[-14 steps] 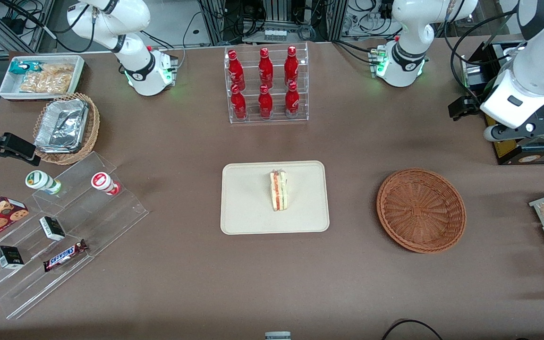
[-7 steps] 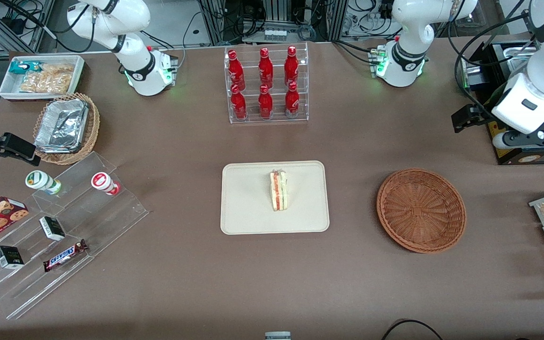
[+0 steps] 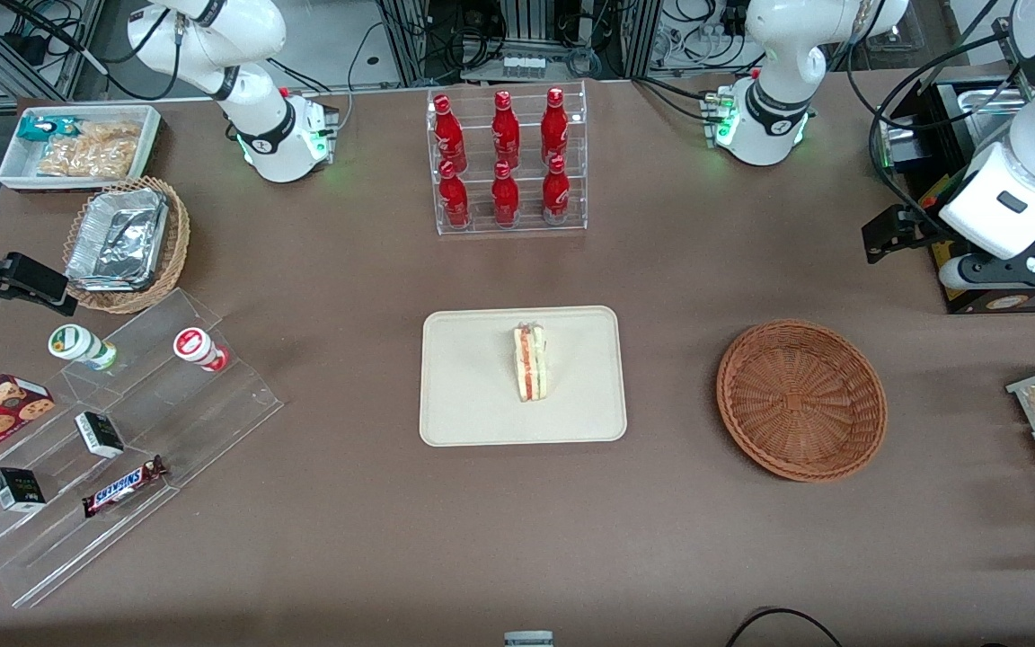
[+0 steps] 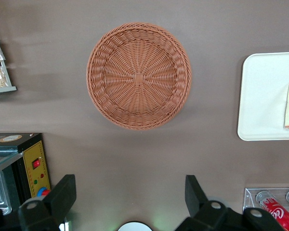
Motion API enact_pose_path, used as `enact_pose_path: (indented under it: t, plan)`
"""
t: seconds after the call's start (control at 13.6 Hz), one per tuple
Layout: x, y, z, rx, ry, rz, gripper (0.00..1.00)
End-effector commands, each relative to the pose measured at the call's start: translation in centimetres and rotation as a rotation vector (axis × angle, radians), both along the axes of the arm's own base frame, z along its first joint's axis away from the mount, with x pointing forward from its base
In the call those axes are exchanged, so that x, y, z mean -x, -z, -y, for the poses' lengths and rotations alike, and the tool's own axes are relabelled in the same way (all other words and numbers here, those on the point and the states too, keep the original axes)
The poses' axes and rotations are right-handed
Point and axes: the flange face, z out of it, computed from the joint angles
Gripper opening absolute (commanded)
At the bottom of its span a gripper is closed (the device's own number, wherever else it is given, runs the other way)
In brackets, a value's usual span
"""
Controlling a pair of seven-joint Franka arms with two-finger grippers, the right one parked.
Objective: Place sandwich from basket to tray
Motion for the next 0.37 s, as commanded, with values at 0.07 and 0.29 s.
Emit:
enact_pose_path:
  t: [0.07, 0.29]
  plan:
    - [-0.34, -0.32, 0.12, 0.013, 0.015, 0.007, 1.00]
    - [-0.24, -0.16, 0.53, 0.012, 0.016, 0.001, 1.00]
